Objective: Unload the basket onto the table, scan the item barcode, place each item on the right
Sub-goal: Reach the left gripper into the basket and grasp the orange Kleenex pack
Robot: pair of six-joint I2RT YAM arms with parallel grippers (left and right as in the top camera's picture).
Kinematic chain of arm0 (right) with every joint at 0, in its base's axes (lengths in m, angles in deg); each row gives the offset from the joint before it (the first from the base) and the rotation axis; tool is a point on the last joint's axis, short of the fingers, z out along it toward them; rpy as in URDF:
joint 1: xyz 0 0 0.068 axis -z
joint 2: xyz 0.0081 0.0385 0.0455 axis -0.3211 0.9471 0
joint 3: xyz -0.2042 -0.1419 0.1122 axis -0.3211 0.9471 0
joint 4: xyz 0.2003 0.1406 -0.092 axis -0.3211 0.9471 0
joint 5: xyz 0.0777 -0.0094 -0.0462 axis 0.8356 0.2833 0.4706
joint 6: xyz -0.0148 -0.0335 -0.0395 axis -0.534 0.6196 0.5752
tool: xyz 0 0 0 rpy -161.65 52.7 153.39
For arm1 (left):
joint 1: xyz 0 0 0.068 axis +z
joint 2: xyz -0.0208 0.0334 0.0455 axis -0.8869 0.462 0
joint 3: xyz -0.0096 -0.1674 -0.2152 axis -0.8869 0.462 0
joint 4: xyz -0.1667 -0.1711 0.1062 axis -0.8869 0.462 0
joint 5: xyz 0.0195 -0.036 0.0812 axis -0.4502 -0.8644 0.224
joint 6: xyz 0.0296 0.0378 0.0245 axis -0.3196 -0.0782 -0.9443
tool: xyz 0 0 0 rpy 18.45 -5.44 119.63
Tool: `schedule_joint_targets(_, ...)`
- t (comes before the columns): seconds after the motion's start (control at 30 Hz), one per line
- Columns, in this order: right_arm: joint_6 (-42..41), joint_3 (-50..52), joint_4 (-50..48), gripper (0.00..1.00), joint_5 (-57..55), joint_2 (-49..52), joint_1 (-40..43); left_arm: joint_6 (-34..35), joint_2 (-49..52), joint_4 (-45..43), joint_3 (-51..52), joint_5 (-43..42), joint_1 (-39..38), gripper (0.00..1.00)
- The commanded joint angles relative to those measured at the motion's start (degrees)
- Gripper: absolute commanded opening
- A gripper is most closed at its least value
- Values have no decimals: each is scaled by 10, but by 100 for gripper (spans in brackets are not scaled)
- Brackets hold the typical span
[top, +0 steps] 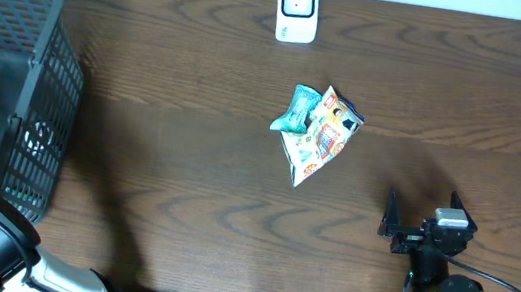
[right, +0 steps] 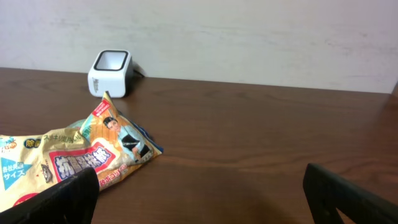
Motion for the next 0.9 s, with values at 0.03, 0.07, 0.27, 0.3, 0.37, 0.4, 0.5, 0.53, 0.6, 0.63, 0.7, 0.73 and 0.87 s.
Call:
schedule_joint_targets(0.03,4,1,3,99,-3,-3,2,5,22,-7,3,26,1,83)
schedule_joint_targets(0.07,4,1,3,99,-3,-3,2,5,27,-8,3,26,1,83)
schedule_joint_targets(0.27,4,1,3,99,-3,-3,2,5,61,-5,3,26,1,82)
schedule_joint_targets(0.3,4,1,3,99,-3,-3,2,5,67,-6,3,26,2,82)
schedule_joint_targets(0.37,4,1,3,99,-3,-3,2,5,80,-6,3,26,3,79)
schedule_joint_targets(0.4,4,1,3,99,-3,-3,2,5,86,-6,3,26,3,78)
schedule_joint_targets(0.5,4,1,3,99,-3,-3,2,5,102,-11,3,26,3,74)
schedule_joint_targets(0.53,4,1,3,99,-3,-3,2,5,107,-12,3,26,3,74)
schedule_joint_targets(0.6,4,1,3,99,-3,-3,2,5,117,-14,3,26,3,70)
schedule_joint_targets(0.63,4,1,3,99,-3,-3,2,5,120,-15,3,26,3,67)
schedule_joint_targets(0.7,4,1,3,99,-3,-3,2,5,126,-16,3,26,3,59)
schedule_joint_targets(0.73,4,1,3,99,-3,-3,2,5,127,-16,3,26,3,56)
schedule_joint_targets(0.87,4,1,3,99,-3,-3,2,5,129,-16,3,26,3,31)
